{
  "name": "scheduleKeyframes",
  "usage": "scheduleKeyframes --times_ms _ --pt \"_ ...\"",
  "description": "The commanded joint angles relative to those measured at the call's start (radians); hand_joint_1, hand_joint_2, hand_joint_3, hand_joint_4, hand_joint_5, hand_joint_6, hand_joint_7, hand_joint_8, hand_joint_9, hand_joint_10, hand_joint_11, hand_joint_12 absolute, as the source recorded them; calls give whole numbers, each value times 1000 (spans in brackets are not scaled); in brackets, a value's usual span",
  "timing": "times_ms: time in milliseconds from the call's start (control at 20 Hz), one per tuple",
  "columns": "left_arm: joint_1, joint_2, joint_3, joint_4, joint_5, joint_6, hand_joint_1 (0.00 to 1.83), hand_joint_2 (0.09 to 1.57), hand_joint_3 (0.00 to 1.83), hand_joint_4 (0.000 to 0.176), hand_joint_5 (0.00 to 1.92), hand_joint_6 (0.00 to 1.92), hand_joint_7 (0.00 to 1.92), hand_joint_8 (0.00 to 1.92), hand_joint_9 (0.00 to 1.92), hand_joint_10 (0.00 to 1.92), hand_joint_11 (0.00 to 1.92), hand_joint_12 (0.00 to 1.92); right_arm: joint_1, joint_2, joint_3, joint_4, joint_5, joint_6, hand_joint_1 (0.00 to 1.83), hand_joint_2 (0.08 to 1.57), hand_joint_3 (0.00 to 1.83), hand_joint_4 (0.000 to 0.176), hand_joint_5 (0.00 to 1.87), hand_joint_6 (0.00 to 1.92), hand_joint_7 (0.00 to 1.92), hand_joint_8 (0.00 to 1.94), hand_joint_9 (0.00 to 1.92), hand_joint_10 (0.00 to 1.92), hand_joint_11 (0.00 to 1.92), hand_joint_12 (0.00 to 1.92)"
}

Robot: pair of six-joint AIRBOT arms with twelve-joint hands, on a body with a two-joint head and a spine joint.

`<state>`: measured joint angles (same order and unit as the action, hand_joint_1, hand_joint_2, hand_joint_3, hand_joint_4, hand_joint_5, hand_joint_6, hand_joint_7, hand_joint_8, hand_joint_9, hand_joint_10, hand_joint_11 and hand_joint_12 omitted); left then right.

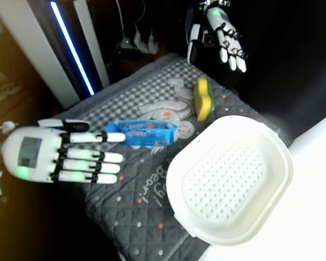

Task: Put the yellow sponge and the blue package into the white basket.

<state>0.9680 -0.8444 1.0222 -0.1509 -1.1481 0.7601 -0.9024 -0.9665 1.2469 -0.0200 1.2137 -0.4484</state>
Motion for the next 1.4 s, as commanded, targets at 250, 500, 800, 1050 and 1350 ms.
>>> scheduleKeyframes --times_ms 250,500,800,1050,1350 --pt "-67 -59 52 -4 -77 -6 781 937 0 114 279 0 181 2 69 3 0 512 19 -2 8 40 169 2 862 1010 2 114 254 0 169 0 131 1 1 501" --pt "-136 -144 123 -20 -1 -6 789 965 4 76 237 0 175 1 119 2 0 317 104 -61 28 44 196 0 683 852 0 176 31 0 11 0 0 0 0 112" --pt "-169 -209 182 -36 78 -6 804 1018 8 101 203 9 167 15 48 17 0 0 153 -157 72 51 153 0 715 855 0 176 30 3 52 5 87 13 110 177" --pt "-176 -251 220 -54 132 -6 790 1033 0 120 252 3 208 3 188 16 4 495 181 -235 105 51 115 0 746 908 2 176 69 1 66 1 56 1 2 412" --pt "-178 -299 248 -72 171 -6 1128 1079 3 0 520 13 597 27 625 88 189 1231 181 -297 148 49 20 0 1184 1005 3 61 705 16 549 12 632 37 490 923"
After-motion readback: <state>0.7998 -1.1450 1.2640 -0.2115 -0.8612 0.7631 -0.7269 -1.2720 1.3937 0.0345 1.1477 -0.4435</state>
